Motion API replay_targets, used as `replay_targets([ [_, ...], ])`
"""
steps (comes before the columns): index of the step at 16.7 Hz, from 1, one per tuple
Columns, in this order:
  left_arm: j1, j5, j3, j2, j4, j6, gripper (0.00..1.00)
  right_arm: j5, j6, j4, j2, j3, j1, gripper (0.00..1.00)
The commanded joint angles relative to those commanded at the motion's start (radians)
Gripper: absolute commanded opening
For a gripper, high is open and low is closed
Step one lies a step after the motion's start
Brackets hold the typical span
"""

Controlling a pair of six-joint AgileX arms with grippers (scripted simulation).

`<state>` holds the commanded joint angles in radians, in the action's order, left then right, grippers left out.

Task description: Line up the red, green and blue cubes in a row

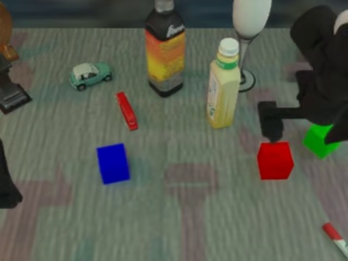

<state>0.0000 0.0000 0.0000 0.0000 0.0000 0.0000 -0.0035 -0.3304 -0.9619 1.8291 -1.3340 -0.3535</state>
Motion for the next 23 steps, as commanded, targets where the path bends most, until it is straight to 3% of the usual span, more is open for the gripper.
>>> replay_targets([
  [5,0.000,0.000,0.000,0.000,0.000,0.000,1.00,0.005,-0.038,-0.091,0.194,-0.175,-0.040,1.00],
  [12,0.000,0.000,0.000,0.000,0.000,0.000,1.00,0.005,-0.039,-0.090,0.204,-0.182,-0.038,1.00],
  [20,0.000,0.000,0.000,0.000,0.000,0.000,1.00,0.006,-0.043,0.181,0.328,-0.040,-0.043,1.00],
  [23,0.000,0.000,0.000,0.000,0.000,0.000,1.00,0.006,-0.044,0.213,0.347,-0.020,-0.044,1.00],
])
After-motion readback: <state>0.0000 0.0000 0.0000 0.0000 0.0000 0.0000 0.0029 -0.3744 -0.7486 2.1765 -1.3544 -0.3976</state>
